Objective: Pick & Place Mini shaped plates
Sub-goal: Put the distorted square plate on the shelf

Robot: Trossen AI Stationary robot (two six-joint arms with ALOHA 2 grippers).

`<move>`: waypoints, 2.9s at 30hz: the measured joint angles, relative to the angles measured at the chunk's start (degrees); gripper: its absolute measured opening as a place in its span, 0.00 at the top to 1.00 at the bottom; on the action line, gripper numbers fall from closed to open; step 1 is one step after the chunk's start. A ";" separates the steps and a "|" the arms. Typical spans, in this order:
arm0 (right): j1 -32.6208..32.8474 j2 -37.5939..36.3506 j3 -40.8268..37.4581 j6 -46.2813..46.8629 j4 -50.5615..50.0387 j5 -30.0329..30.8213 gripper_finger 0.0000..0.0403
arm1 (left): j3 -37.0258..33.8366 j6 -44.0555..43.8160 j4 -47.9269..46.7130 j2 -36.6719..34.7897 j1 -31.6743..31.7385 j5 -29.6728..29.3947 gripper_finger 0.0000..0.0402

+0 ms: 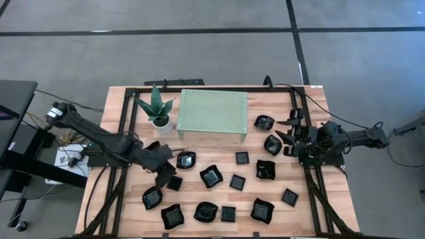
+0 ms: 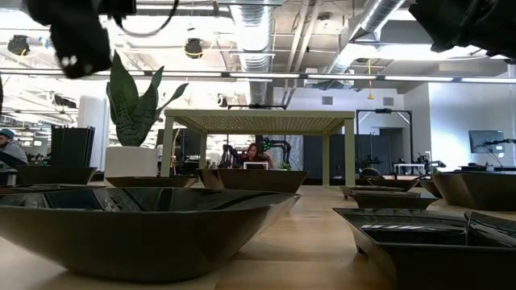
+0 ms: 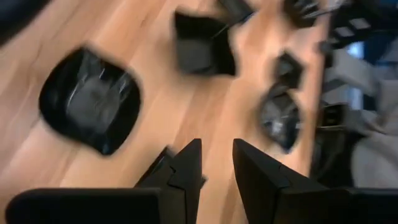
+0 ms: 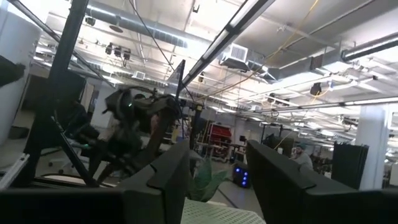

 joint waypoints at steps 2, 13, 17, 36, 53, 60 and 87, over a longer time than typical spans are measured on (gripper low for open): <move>0.00 0.00 0.00 -1.07 0.16 0.00 0.61 | -0.19 -2.73 -1.03 2.42 0.23 0.28 0.77; 0.00 0.00 0.00 -8.16 3.35 -0.04 0.61 | -0.29 -7.32 -15.79 6.35 6.60 2.20 0.77; 0.00 0.00 0.00 -8.60 5.16 -0.04 0.61 | -0.29 -5.22 -19.22 6.35 9.35 2.17 0.77; 0.00 0.00 0.02 -8.15 5.20 -0.09 0.61 | -7.60 -4.78 -20.61 6.35 12.63 -0.14 0.77; 0.00 0.00 0.02 -4.55 3.91 -0.07 0.61 | -8.95 -5.73 -18.19 6.35 9.42 0.45 0.98; 0.00 0.00 0.02 -2.66 3.65 -0.07 0.61 | -0.48 -0.29 -7.32 6.35 4.92 -1.68 0.98; 0.02 0.00 0.02 -1.52 0.88 -0.07 0.61 | 18.07 54.98 -2.20 15.36 35.89 -14.60 0.98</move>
